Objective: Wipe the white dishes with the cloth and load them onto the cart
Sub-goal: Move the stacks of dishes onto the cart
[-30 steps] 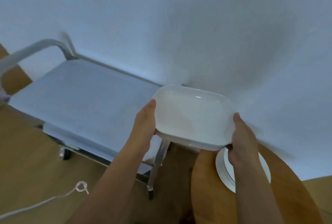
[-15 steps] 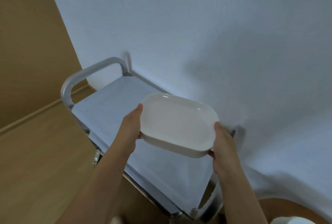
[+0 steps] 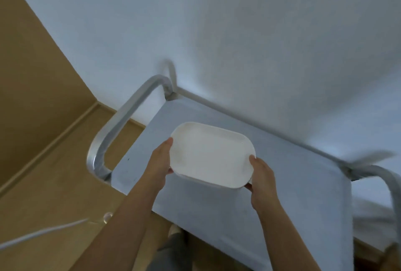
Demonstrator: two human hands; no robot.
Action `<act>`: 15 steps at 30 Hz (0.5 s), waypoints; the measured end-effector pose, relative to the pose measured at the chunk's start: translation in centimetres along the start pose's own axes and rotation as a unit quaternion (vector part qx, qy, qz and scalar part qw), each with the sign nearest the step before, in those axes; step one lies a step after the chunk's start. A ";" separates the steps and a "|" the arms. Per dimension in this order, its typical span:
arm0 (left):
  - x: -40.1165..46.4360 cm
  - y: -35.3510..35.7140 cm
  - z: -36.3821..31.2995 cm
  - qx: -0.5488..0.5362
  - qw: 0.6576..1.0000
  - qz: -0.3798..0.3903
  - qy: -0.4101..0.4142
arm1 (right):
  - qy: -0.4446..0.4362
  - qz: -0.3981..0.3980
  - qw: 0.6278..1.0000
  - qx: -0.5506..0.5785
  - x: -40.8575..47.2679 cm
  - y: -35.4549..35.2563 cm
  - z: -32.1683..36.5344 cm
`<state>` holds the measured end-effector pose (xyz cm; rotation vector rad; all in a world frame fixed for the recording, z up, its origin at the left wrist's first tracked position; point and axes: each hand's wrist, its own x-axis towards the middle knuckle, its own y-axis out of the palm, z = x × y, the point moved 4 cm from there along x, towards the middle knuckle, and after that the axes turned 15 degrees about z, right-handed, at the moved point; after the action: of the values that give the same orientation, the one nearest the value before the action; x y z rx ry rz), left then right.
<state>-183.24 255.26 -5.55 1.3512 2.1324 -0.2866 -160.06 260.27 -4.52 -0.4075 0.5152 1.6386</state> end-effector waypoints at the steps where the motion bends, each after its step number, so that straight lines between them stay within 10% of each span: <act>1: 1.1 -0.8 0.0 -0.002 1.000 0.007 -0.012 | 0.004 -0.003 1.000 0.001 0.6 1.0 -0.4; 15: 9.6 -3.0 1.8 0.016 0.994 0.076 -0.073 | 0.064 -0.082 0.994 0.038 5.8 4.1 -5.3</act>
<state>-188.22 260.18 -12.96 1.4563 1.9026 -0.3475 -165.00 261.78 -11.67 -0.4881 0.6227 1.4359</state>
